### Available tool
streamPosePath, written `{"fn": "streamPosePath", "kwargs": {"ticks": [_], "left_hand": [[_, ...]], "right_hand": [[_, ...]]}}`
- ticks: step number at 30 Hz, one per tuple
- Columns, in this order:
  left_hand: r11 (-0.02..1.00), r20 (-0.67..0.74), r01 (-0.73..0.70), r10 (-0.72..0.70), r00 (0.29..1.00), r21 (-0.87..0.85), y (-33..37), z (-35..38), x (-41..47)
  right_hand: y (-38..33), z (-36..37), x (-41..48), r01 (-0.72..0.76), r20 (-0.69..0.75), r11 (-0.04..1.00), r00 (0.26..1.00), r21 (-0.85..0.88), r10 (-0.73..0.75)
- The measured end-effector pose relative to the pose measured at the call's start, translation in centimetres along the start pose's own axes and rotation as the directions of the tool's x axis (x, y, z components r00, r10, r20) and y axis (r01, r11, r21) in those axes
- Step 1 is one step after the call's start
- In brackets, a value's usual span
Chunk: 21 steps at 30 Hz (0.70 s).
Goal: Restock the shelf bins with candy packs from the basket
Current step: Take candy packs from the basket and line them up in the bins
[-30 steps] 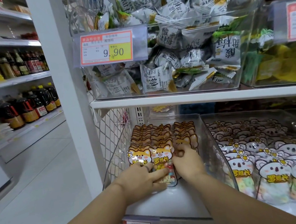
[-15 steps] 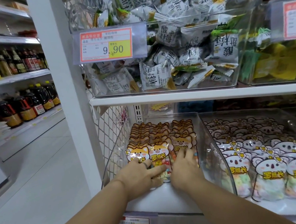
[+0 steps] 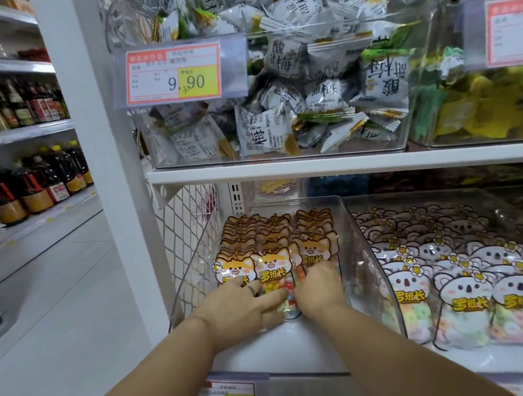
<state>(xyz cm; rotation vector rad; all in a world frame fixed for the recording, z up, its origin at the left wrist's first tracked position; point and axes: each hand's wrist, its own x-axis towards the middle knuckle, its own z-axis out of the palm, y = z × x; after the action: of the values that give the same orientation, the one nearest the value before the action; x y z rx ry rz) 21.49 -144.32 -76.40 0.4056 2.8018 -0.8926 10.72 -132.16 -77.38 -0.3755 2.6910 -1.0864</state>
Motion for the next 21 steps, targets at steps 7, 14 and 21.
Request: {"fn": "streamPosePath", "kwargs": {"ticks": [7, 14, 21], "left_hand": [[0.999, 0.013, -0.035, 0.035, 0.999, 0.023, 0.1, -0.1, -0.1], [0.999, 0.016, 0.038, -0.038, 0.999, -0.010, 0.1, 0.2, -0.4], [0.994, 0.052, 0.105, -0.103, 0.993, -0.026, 0.3, -0.2, -0.5]], "right_hand": [[1.2, -0.2, 0.6, 0.023, 0.200, 0.997, 0.979, 0.070, -0.037], [1.2, -0.1, 0.0, 0.029, 0.225, 0.958, 0.970, 0.285, -0.097], [1.7, -0.7, 0.4, 0.031, 0.072, 0.940, 0.996, 0.339, -0.059]]}}
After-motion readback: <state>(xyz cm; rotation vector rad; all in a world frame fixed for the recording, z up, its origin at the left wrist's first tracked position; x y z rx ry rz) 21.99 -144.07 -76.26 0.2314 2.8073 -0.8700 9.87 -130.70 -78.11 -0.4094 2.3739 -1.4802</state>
